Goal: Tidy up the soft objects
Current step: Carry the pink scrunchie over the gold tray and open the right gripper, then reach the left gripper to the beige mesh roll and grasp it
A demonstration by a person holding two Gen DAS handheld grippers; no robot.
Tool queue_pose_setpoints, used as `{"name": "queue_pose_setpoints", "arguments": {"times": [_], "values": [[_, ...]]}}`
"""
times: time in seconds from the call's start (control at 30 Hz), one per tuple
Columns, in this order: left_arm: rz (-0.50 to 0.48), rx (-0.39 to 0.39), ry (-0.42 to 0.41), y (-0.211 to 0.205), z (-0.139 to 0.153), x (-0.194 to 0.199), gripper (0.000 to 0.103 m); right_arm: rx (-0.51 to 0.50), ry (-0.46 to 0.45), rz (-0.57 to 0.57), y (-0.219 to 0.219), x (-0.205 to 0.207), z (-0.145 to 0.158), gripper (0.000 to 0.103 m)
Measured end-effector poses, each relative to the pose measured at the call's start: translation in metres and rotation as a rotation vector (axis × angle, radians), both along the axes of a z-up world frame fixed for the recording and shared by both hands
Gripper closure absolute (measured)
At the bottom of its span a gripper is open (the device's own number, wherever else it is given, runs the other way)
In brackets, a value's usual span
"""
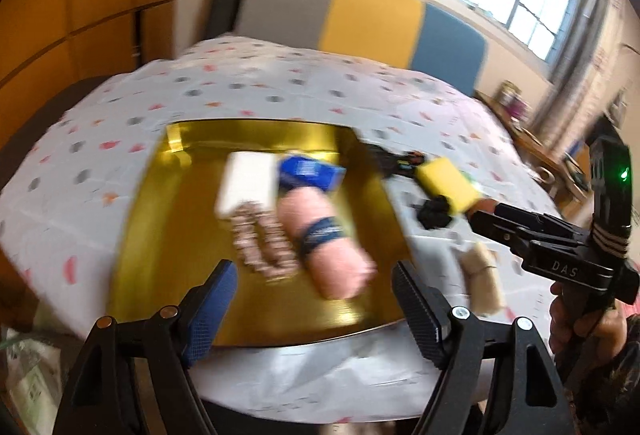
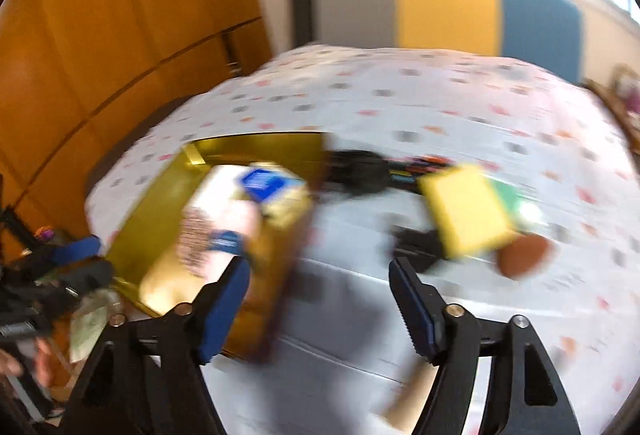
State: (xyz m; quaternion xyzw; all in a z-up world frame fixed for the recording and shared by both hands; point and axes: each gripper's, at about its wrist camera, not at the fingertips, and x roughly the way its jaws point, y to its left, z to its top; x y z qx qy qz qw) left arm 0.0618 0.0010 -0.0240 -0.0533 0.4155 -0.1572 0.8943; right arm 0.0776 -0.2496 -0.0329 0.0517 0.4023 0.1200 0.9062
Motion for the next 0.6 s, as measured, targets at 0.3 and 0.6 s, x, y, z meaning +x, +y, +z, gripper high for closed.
{"name": "queue_pose_setpoints", "arguments": {"times": [0.3, 0.6], "values": [[-0.291, 0.055, -0.009, -0.115, 0.004, -0.001, 0.034, -0.012, 0.053, -0.338, -0.140, -0.032, -0.023, 0.027], [-0.433, 0.083, 0.156, -0.206, -0.044, 0.008, 0.041, 0.073, 0.121, -0.463, -0.183, -0.039, -0.062, 0.027]]}}
